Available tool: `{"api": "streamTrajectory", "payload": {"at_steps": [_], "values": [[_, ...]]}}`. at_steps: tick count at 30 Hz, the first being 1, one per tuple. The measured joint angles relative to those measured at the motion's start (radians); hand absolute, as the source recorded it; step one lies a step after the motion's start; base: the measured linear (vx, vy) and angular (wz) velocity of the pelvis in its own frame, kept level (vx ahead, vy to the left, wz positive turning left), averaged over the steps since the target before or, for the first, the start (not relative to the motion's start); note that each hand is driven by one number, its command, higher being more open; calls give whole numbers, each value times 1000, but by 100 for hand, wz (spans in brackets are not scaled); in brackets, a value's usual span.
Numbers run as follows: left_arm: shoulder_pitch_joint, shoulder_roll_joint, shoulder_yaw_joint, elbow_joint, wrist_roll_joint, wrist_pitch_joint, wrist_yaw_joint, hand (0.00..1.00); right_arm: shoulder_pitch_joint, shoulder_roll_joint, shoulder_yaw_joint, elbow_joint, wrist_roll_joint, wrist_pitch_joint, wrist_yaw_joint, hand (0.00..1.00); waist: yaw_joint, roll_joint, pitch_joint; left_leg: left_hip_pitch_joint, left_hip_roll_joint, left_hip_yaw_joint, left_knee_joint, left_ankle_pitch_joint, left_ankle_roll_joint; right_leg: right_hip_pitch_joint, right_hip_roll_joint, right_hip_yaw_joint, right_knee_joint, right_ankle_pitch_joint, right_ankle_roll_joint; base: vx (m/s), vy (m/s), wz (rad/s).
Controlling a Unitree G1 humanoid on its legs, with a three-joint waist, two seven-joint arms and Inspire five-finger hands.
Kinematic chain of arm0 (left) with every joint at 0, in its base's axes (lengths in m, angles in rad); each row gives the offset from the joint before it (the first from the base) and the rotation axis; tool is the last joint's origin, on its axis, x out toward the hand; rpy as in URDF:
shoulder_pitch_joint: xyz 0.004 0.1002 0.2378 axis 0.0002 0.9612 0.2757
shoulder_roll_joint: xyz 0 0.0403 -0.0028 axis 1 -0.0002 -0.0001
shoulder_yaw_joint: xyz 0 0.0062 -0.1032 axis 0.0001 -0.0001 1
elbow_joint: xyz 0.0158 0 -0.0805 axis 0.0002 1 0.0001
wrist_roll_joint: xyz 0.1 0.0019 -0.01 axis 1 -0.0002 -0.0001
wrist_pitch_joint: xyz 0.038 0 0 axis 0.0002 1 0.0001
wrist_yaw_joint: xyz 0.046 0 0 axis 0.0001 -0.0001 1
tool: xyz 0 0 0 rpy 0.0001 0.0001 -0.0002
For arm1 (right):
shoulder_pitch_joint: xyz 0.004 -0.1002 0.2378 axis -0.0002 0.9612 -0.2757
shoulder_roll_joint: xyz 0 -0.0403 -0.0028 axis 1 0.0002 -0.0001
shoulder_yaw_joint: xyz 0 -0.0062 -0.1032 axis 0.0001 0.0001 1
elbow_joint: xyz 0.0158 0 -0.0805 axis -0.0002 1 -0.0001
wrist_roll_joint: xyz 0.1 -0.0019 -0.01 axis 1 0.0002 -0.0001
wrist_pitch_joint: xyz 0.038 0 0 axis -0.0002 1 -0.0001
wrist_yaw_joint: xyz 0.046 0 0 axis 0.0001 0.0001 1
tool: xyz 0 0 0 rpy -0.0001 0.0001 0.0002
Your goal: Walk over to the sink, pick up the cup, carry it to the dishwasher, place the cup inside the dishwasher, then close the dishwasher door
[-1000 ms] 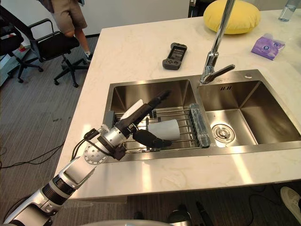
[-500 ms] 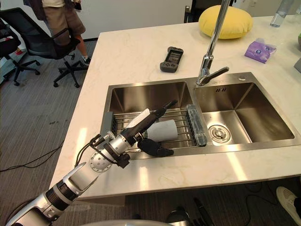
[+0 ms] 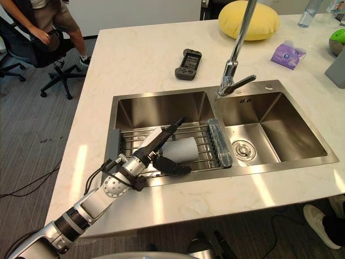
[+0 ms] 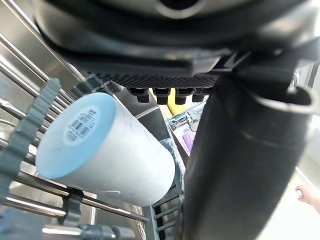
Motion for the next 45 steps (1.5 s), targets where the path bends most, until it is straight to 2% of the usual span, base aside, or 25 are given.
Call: {"api": "streamTrajectory", "payload": {"at_steps": [5, 8, 12, 14, 15, 17, 28, 45], "values": [[0, -9, 1, 42, -22, 13, 1, 100, 4, 0, 19, -3, -4, -7, -1, 100, -3, 0, 0, 0, 3, 10, 0, 0, 0, -3, 0, 8, -5, 6, 0, -32, -26, -5], [-4, -10, 6, 44, -25, 60, 3, 100, 10, 1, 23, -6, -5, -8, -7, 100, -3, 0, 0, 1, 3, 11, 0, 0, 0, -2, 0, 9, -5, 6, 0, -21, -17, -1], [-14, -10, 11, 73, -25, 92, -5, 100, 11, 4, 28, -7, -5, -8, -20, 100, -4, 1, -1, 1, 3, 11, 0, 0, 0, -2, 1, 9, -6, 6, 0, 0, 0, 0], [-14, -14, 14, 88, -30, 123, -15, 100, 12, 3, 42, -10, -5, -8, -25, 100, -6, 1, -1, 0, 3, 11, 0, 0, 0, -3, 2, 9, -6, 6, 0, -10, -19, 0], [-23, -23, 21, 81, -45, 163, -34, 100, 12, 4, 45, -10, -5, -8, -27, 100, -6, 1, -1, 0, 3, 11, 0, 0, 0, -2, 2, 9, -6, 6, 0, -18, -32, 0], [-30, -23, 22, 82, -47, 183, -47, 100, 12, 4, 52, -11, -5, -8, -27, 100, -8, 1, -1, 0, 3, 11, 0, 0, 0, -2, 2, 9, -6, 6, 0, -10, -16, 0], [-53, -22, 24, 105, -42, 194, -73, 100, 13, 2, 102, -23, -2, -8, -38, 100, -23, 3, -2, 1, 3, 11, 0, 0, 0, -1, 3, 9, -7, 6, 0, -7, -9, 0], [-80, -6, 14, 107, -68, 199, -134, 100, 13, 2, 111, -24, 2, -5, -42, 100, -25, 4, -3, 1, 3, 10, 0, 0, 0, 1, 3, 6, -9, 6, 0, 0, 0, 0]]}}
